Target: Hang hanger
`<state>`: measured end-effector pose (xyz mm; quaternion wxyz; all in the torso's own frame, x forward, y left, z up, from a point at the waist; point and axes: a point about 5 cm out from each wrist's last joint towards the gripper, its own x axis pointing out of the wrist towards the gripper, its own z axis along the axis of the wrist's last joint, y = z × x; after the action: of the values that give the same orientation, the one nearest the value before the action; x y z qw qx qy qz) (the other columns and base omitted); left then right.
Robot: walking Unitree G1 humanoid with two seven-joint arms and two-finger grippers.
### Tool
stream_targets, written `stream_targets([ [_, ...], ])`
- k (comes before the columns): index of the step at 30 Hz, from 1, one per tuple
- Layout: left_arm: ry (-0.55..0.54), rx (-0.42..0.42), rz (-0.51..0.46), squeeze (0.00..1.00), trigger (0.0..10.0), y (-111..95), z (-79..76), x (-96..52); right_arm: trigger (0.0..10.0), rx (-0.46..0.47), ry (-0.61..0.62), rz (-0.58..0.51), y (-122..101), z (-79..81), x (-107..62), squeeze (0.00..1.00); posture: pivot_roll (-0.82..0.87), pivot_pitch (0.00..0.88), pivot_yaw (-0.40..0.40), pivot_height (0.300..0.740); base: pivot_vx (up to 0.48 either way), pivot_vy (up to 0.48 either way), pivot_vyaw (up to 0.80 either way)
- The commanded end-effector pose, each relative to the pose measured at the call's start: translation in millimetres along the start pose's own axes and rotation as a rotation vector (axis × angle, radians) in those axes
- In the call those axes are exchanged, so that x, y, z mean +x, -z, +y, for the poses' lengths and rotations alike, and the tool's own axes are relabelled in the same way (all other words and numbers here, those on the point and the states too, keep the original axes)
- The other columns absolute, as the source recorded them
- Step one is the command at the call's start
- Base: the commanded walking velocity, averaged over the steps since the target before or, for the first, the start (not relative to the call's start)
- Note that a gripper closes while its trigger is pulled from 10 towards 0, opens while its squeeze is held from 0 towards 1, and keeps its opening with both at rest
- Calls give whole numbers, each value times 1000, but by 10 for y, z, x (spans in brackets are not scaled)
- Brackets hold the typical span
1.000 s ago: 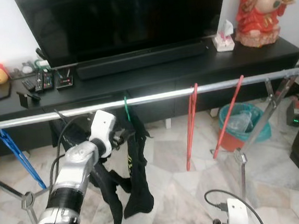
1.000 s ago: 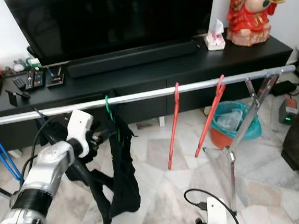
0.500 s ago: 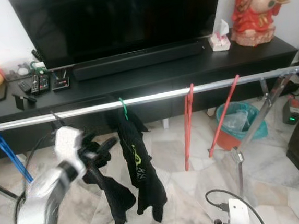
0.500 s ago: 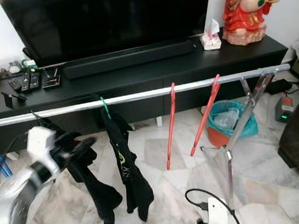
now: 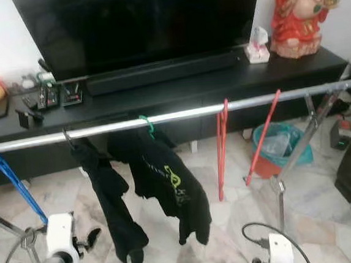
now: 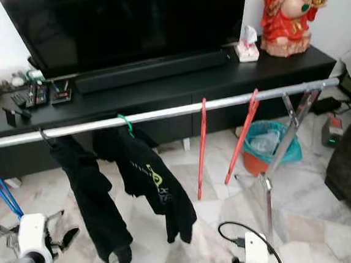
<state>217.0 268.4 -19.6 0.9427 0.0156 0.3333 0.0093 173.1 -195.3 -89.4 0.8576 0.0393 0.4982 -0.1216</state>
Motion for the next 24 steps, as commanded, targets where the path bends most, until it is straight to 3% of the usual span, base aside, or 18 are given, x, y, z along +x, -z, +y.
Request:
stream_targets([
  [1,0,26,47,0,10000,90,-61,43,10000,6,4,6,16,-3,-1,0,-186,0,12,740,0,0,0],
  [5,11,28,158,0,10000,317,-210,102,10000,-3,11,10,24,-21,-1,0,-197,0,7,740,0,0,0],
  [12,14,52,267,0,10000,536,-330,92,10000,-66,7,18,32,-42,-1,0,-203,0,0,740,0,0,0],
  [24,4,50,316,0,10000,619,-356,81,10000,-80,-37,4,34,-16,-4,0,-205,0,2,740,0,0,0],
])
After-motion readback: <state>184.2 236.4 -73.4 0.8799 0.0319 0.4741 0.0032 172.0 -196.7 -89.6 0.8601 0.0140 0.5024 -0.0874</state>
